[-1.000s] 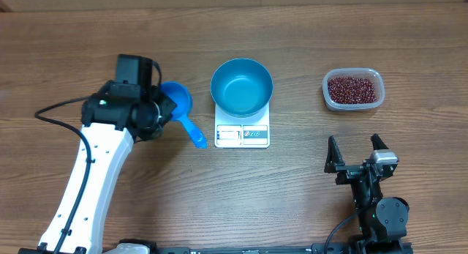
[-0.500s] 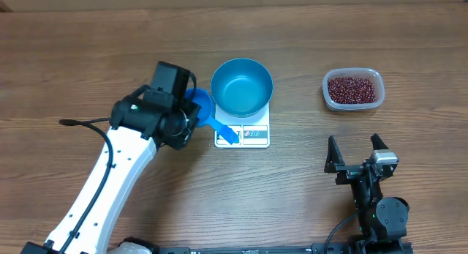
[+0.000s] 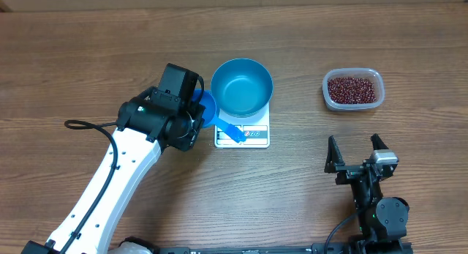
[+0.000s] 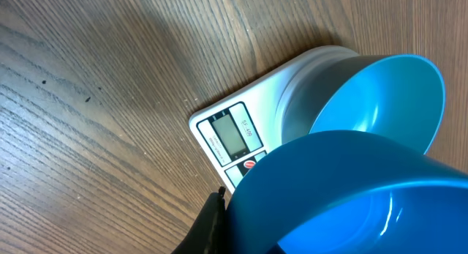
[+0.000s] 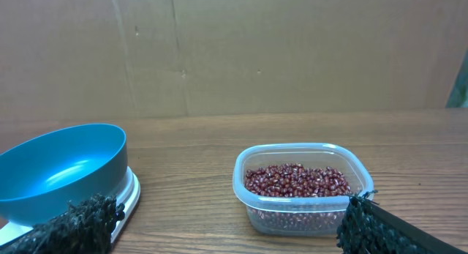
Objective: Scoop item into bowl and weigh 150g on scale
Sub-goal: 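Lift the blue scoop with the left gripper and carry it toward the scale, then move the right gripper to the scoop held by the left gripper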
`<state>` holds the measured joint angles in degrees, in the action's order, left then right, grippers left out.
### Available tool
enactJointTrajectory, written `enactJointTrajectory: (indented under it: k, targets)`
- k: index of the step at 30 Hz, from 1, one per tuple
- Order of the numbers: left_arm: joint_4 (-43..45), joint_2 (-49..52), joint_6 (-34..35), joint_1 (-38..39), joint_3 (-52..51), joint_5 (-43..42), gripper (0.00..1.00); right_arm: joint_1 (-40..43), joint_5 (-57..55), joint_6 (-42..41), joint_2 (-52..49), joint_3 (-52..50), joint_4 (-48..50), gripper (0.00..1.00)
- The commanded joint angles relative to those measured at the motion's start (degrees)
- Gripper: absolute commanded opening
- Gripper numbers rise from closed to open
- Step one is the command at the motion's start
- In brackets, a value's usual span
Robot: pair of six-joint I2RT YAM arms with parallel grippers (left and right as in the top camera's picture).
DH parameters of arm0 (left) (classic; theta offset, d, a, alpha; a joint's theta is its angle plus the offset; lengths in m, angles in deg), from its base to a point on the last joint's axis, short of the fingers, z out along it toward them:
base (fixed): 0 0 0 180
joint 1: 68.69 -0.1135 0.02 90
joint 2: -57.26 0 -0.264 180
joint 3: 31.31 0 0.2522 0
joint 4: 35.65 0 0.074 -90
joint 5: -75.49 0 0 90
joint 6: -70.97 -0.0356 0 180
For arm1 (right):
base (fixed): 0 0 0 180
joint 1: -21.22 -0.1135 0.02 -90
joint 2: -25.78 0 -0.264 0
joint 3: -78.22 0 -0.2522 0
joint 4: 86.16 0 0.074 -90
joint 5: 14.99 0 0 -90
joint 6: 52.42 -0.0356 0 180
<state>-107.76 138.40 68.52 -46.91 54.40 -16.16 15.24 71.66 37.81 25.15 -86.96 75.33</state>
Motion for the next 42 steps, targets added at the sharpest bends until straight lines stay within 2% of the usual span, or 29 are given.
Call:
enactJointTrajectory:
  k: [1, 6, 10, 13, 18, 23, 29, 33, 35, 39, 42]
  targets:
    - [-0.1, -0.9, 1.5, 0.4, 1.2, 0.6, 0.04, 0.3, -0.1, 0.3, 0.5, -0.6, 0.3, 1.00]
    - [-0.1, -0.9, 1.5, 0.4, 1.2, 0.6, 0.04, 0.3, -0.5, -0.7, 0.5, -0.6, 2.8, 1.00]
    - [0.0, -0.9, 2.8, 0.4, 1.2, 0.6, 0.04, 0.3, -0.4, -6.7, 0.5, -0.2, 8.2, 1.00]
    - [0.4, -0.9, 3.1, 0.4, 1.2, 0.6, 0.04, 0.3, -0.5, -10.0, 0.5, 2.7, 6.1, 1.00]
    - [0.3, -0.9, 3.4, 0.4, 1.2, 0.7, 0.04, 0.3, -1.4, -12.5, -0.1, 14.2, -8.7, 1.00]
    - [0.3, -0.9, 4.2, 0.4, 1.2, 0.6, 0.04, 0.3, -1.9, -12.5, -4.2, 24.7, -17.9, 1.00]
    - [0.3, -0.9, 5.3, 0.4, 1.2, 0.6, 0.04, 0.3, -0.3, -18.8, -16.6, 39.5, -28.5, 1.00]
    - [0.3, -0.9, 7.1, 0.4, 1.2, 0.6, 0.04, 0.3, 7.5, -21.9, -25.7, 46.0, -31.6, 1.00]
    - [0.3, -0.9, 7.9, 0.4, 1.2, 0.6, 0.04, 0.3, 15.6, -21.9, -30.7, 48.5, -31.9, 1.00]
    - [0.3, -0.9, 7.9, 0.4, 1.2, 0.6, 0.04, 0.3, 30.3, -21.9, -37.8, 49.5, -27.9, 1.00]
    - [0.0, -0.9, 9.9, 0.4, 1.2, 0.5, 0.04, 0.3, 37.2, -22.0, -42.4, 49.5, -24.3, 1.00]
